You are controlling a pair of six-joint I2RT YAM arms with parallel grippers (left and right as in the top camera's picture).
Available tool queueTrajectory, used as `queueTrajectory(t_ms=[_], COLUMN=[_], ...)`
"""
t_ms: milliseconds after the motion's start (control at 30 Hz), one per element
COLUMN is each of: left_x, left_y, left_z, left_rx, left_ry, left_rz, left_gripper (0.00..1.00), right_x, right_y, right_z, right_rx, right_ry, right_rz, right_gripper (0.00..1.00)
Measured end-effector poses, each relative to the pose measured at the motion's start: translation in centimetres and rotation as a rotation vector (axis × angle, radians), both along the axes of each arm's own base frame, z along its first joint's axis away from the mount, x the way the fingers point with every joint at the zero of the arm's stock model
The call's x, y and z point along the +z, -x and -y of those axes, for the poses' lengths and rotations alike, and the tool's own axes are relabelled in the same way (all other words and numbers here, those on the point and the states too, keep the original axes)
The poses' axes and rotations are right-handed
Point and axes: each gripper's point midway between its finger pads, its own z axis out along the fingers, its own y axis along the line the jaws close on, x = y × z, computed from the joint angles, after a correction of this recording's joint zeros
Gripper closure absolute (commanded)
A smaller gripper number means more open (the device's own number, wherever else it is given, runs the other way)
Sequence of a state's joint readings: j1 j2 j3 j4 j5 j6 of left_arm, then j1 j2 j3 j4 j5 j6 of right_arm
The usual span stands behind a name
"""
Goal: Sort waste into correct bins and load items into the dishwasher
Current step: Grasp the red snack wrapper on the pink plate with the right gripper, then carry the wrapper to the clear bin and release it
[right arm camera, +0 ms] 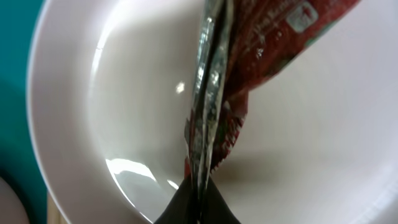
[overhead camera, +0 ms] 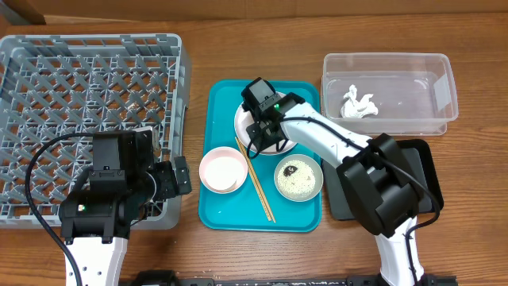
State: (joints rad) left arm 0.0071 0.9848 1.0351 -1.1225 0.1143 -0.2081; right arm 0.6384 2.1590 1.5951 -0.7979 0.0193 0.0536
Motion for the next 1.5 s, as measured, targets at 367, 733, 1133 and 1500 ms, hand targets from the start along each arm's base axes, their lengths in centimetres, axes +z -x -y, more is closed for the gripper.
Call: queueTrajectory(t_ms=[367,733,1133,1500], left_x=[0.0,0.1,0.1,0.0], left_y=[0.0,-0.2,-0.2,0.0], left_z=[0.0,0.0,0.0,0.0], left_rx=[0.000,0.000,0.000,0.000], left_ry=[0.000,0.000,0.000,0.000], left_rz=[0.001,0.010,0.011,0.000], left_gripper=[0.00,0.00,0.00,0.00], right_x=[15.7,13.0,22.1,22.1], right_y=[-6.6,-5.9,-2.7,-0.8], right_z=[16.7,24.3,25.4,25.7], right_rx=[-0.701,-0.955,-0.952,-0.902], right_ry=[-0.166,-0.165,-0.264,-0.233], right_rz=[0.184,0.060,0.199,0.145], right_gripper=[0.70,0.53,0.07,0.06])
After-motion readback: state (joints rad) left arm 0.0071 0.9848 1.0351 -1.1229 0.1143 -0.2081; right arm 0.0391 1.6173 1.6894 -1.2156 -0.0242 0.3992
